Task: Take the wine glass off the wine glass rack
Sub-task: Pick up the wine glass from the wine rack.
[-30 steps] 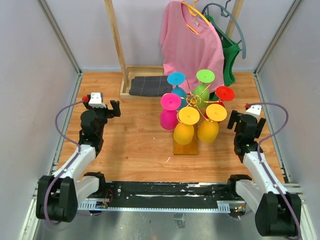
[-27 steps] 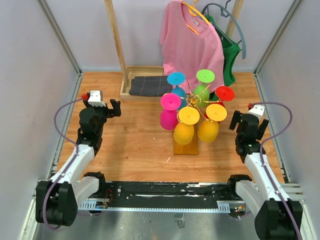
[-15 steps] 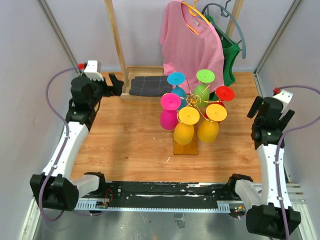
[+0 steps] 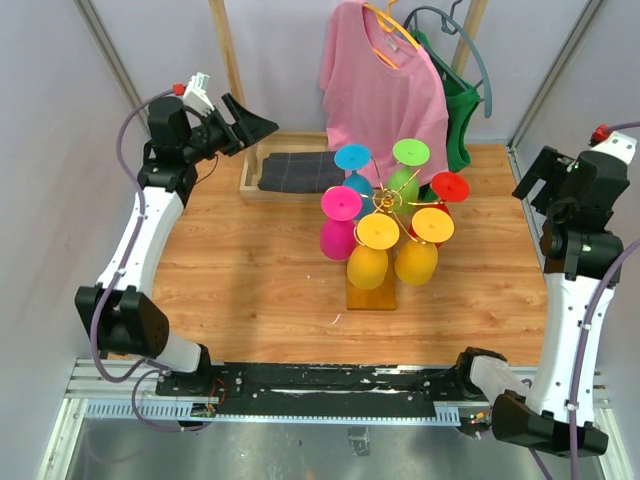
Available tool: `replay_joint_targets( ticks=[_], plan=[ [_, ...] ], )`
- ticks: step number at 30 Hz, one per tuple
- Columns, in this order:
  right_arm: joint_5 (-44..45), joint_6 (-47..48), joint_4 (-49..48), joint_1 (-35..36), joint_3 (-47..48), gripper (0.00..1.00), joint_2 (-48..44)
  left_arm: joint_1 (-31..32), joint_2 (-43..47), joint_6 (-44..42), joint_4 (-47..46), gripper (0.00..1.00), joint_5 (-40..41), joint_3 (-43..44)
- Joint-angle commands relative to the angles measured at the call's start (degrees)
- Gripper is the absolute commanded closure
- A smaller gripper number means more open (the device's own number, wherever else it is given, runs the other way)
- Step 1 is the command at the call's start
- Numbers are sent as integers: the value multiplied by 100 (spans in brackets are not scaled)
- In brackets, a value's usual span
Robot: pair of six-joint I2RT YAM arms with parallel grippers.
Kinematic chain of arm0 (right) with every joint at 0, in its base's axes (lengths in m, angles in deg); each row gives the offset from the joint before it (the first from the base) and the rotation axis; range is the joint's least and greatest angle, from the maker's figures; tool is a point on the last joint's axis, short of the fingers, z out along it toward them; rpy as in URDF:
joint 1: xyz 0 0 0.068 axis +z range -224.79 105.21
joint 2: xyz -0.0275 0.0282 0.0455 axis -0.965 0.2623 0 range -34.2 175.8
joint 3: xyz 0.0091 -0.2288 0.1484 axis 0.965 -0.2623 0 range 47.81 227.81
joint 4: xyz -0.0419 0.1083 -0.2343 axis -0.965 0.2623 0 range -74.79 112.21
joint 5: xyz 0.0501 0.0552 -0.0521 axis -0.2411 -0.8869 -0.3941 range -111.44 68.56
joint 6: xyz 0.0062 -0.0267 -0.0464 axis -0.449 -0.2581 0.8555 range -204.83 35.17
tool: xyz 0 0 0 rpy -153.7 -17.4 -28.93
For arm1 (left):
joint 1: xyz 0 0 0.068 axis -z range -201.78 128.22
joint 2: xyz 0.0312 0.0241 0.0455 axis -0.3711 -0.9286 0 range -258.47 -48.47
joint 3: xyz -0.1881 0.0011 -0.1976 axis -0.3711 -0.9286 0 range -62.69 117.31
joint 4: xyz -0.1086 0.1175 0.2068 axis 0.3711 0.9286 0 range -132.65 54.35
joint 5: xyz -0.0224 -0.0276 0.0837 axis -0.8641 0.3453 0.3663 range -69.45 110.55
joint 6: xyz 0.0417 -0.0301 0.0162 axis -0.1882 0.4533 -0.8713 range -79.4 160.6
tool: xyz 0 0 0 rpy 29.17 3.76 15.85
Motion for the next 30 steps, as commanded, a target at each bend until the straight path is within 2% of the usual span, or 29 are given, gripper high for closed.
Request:
replay_joint_targets(
  ticks=[1, 7, 13, 20, 25, 30],
  plan=[
    [-1172, -257, 582, -70, 819, 10, 67, 175, -266, 1172, -105, 15, -779, 409],
    [-2070, -466, 748, -70, 1349, 11, 94, 742, -530, 1923, -495, 16, -909, 524],
    [-2725, -452, 748, -74, 1428, 9, 60, 1123, -615, 2127, -580, 19, -1018, 230],
    [-2749, -361, 802, -70, 1257, 9, -178, 1142, -19, 2255, -473, 20, -1039, -569],
    [-2767, -321, 934, -70, 1251, 8, -228, 1146, 613, 2174, -157, 24, -1165, -1108],
    [-2815, -317, 1036, -70, 1194, 7, -284, 1151, 959, 2116, 68, 30, -1364, -1240]
  ],
)
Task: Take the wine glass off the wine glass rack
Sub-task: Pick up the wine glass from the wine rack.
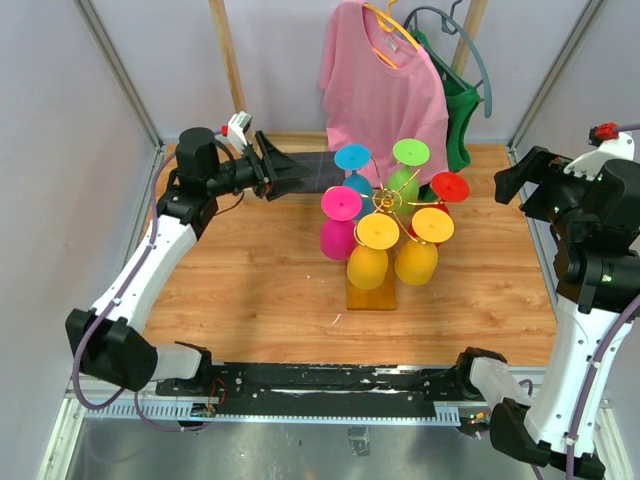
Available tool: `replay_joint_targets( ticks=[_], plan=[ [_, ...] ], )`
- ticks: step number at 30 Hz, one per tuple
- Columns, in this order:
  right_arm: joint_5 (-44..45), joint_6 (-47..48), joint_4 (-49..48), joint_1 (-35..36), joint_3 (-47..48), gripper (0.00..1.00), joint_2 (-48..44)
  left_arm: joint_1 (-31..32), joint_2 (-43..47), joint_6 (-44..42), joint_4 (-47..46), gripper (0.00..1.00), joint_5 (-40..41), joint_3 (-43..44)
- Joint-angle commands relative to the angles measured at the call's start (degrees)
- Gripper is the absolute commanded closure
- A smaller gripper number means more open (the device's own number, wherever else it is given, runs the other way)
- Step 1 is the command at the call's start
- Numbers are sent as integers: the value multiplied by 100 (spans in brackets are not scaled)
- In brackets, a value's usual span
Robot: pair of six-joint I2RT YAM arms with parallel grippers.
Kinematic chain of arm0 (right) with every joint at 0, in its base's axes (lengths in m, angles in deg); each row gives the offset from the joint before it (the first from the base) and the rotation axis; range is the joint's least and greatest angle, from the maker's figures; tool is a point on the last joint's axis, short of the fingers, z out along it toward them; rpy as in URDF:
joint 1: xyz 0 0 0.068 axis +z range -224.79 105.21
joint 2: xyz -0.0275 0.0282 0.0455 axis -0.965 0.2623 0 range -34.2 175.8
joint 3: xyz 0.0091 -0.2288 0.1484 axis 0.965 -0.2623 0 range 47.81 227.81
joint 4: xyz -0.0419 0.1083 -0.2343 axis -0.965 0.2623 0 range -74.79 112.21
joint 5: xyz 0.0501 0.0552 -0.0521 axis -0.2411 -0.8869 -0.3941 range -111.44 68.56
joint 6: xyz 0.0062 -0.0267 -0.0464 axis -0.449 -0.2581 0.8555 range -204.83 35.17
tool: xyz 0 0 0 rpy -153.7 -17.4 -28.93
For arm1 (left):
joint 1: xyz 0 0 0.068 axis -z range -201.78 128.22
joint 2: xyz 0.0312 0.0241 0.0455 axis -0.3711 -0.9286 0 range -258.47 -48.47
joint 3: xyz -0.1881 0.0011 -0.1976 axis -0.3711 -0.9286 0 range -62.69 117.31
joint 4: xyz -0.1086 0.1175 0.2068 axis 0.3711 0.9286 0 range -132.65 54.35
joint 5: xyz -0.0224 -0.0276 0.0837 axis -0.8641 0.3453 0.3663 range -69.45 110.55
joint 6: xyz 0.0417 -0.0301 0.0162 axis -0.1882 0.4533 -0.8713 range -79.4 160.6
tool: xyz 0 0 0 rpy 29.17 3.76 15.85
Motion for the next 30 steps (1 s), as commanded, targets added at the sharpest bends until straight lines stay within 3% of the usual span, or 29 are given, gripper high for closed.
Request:
replay_joint_targets(
  ticks=[1, 14, 23, 30],
  plan=[
    [-125, 69, 158, -74, -88, 7, -88, 21, 373, -12, 142, 30, -373, -72],
    [-64, 64, 178, -70, -188, 6, -194, 421, 676, -211, 696, 37, -495, -355],
    [-47, 76, 202, -70, -156, 6, -194, 539, 486, 93, 512, 59, -649, -229],
    [-26, 83, 227, -70, -167, 5, -177, 617, 359, 330, 353, 53, -761, -51]
  ],
)
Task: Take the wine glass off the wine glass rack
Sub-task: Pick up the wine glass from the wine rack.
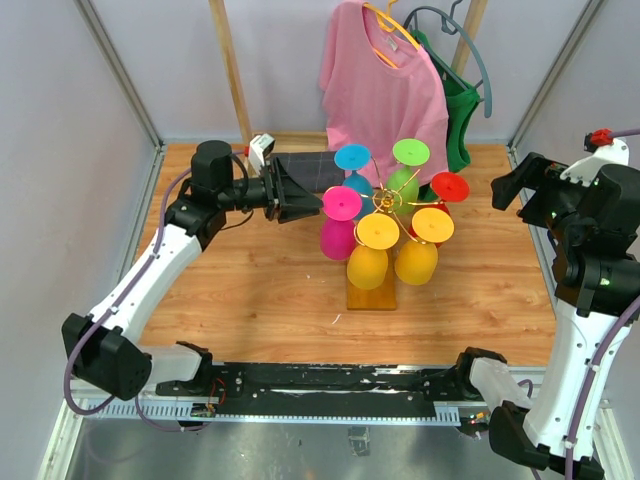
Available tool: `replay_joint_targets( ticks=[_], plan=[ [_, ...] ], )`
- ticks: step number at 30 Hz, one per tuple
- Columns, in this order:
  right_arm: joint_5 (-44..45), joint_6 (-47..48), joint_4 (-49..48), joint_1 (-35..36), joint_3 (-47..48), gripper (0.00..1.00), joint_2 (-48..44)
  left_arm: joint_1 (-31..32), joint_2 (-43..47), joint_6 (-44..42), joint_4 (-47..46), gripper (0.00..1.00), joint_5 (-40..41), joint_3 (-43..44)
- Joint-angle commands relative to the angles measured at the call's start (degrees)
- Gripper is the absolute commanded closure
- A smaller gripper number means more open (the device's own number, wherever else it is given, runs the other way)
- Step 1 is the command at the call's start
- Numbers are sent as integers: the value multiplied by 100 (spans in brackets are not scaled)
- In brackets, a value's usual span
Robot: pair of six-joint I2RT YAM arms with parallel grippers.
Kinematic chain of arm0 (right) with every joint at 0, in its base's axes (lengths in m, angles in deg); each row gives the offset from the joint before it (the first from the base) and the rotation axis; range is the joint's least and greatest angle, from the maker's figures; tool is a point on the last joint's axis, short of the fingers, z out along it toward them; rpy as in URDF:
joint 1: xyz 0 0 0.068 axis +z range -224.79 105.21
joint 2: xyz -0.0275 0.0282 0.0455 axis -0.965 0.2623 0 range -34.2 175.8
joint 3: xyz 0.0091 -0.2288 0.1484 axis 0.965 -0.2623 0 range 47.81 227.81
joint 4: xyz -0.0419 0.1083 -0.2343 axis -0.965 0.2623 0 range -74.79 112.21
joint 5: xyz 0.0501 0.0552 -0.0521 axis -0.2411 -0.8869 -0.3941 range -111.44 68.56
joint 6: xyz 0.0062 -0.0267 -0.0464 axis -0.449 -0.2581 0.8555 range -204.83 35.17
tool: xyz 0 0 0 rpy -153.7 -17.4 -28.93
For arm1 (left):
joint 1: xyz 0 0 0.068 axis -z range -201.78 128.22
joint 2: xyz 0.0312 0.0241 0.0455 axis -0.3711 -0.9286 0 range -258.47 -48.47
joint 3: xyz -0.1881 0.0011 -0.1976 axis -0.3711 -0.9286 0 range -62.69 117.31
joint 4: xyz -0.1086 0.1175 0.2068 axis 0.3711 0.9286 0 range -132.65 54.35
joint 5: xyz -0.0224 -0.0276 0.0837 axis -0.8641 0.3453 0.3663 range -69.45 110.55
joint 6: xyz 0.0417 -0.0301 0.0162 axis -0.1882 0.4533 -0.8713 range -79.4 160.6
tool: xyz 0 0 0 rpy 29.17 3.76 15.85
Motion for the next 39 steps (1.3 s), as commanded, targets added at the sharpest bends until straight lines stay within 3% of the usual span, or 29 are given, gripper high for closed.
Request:
replay_joint_targets(
  ticks=[1, 12, 14, 19, 22, 39],
  plan=[
    [12, 64, 68, -70, -4, 5, -32, 77, -118, 225, -252, 52, -241, 346],
    [103, 131, 67, -71, 27, 3, 1, 222, -415, 456, -547, 55, -347, 437],
    [120, 146, 67, -70, 16, 3, 1, 234, -434, 460, -559, 61, -355, 431],
    [151, 159, 67, -74, 18, 2, -17, 234, -457, 463, -545, 87, -375, 457],
    [152, 159, 71, -72, -1, 2, -38, 235, -452, 459, -509, 96, -379, 500],
    [286, 236, 248, -74, 104, 2, -147, 222, -543, -92, 416, 100, -312, 1162]
  ],
)
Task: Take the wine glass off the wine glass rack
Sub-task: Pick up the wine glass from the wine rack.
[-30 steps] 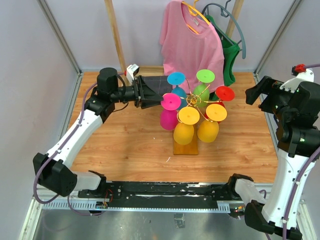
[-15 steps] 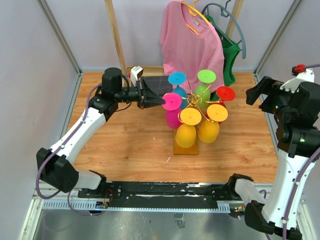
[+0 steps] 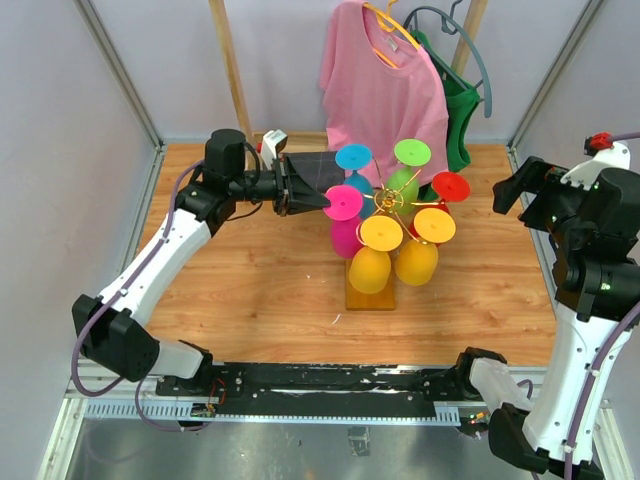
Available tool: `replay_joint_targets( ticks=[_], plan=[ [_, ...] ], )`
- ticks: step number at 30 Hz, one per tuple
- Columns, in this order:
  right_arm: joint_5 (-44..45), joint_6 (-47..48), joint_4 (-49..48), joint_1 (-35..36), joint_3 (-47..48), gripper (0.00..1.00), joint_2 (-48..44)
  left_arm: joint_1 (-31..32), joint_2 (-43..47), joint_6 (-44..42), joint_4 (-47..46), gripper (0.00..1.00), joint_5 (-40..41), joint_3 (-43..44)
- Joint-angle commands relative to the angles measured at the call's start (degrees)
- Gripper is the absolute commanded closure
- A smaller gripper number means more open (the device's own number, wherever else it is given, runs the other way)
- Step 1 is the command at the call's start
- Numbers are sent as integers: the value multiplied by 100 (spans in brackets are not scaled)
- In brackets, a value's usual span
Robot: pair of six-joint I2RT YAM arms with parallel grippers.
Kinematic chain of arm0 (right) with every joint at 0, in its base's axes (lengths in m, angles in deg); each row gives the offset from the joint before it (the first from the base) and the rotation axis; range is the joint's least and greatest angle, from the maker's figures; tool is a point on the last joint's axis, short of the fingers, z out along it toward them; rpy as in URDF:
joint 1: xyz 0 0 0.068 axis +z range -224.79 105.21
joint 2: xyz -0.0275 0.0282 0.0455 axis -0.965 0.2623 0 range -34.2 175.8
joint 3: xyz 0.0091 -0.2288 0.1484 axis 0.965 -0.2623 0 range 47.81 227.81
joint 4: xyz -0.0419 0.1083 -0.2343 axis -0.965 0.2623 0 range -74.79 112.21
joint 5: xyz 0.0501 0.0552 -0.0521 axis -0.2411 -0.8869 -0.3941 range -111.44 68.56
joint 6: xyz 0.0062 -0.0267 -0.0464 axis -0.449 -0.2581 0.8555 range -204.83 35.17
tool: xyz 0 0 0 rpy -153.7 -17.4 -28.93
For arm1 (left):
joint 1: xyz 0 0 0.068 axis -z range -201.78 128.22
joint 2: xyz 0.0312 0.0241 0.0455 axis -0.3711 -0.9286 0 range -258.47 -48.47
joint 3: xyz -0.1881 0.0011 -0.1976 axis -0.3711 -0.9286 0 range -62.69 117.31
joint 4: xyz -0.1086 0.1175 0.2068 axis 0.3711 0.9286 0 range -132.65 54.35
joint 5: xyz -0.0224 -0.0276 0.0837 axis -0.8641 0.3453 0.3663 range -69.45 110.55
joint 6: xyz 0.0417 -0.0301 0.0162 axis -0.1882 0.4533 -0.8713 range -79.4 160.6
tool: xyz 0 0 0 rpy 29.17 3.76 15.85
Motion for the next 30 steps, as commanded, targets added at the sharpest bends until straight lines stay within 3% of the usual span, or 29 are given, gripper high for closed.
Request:
replay_joint_targets(
  ticks=[1, 17, 22, 30],
  plan=[
    [151, 121, 123, -72, 125, 2, -97, 23, 34, -366, 52, 100, -184, 486],
    [145, 185, 250, -70, 138, 2, -145, -40, 108, -441, 285, 100, -327, 410],
    [140, 169, 246, -70, 118, 2, -157, -41, 187, -495, 351, 78, -373, 337],
    [146, 165, 252, -71, 92, 2, -195, -87, 295, -555, 467, 74, -450, 242]
  ],
)
